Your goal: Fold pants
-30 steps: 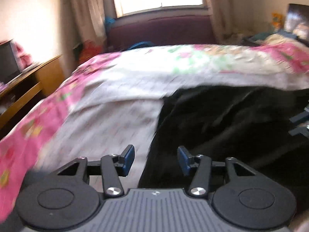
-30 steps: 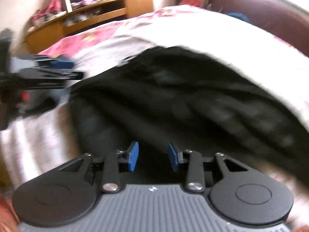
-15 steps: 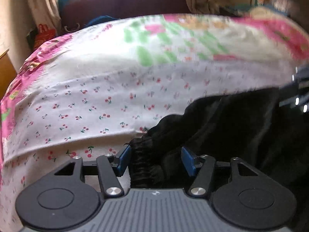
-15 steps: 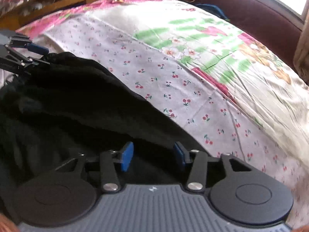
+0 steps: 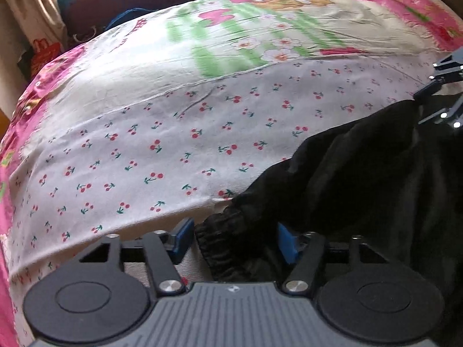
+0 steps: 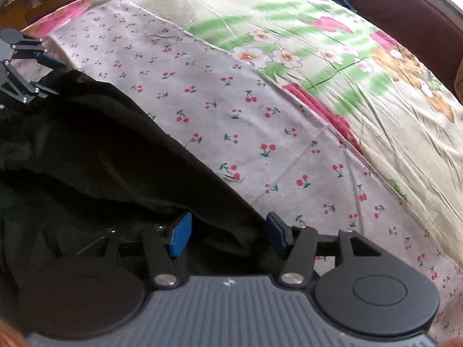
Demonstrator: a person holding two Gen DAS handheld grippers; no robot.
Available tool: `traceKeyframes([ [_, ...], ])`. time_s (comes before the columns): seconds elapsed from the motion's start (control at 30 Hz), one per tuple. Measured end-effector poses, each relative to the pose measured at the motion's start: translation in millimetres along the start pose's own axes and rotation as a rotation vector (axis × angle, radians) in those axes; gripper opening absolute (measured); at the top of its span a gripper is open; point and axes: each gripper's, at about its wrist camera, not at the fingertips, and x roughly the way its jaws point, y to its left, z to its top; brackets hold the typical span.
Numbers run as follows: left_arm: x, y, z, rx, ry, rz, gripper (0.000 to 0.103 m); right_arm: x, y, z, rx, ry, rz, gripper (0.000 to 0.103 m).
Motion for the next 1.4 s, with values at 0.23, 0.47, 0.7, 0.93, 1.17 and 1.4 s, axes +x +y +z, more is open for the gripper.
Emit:
traceKeyframes([
  [0.23, -3, 4, 4, 0.016, 0.011, -0.023, 0.072, 18, -3, 6, 0.026, 0.028, 0.021, 0.061],
  [0.47, 15, 1, 3, 0.002, 0.046, 0.017, 0.072, 23, 13, 5, 0.018, 0.014, -0.013, 0.039],
  [0.7, -18, -16, 4, -0.002, -0.055, 0.117, 0.047, -20, 31, 3, 0.033, -0.072, -0.102, 0.005],
  [0.93, -133, -11, -67, -0.19, -0.336, 0.061, 0.043, -149, 80, -51, 0.025, -0.281, -0.061, 0.005],
  [1.17, -169, -42, -207, -0.335, -0.312, 0.037, 0.043, -187, 198, -156, -0.018, -0.209, 0.085, 0.005],
  [1.4, -158, -39, -265, -0.49, -0.285, 0.007, 0.024, -138, 272, -188, -0.075, -0.079, 0.078, 0.006],
])
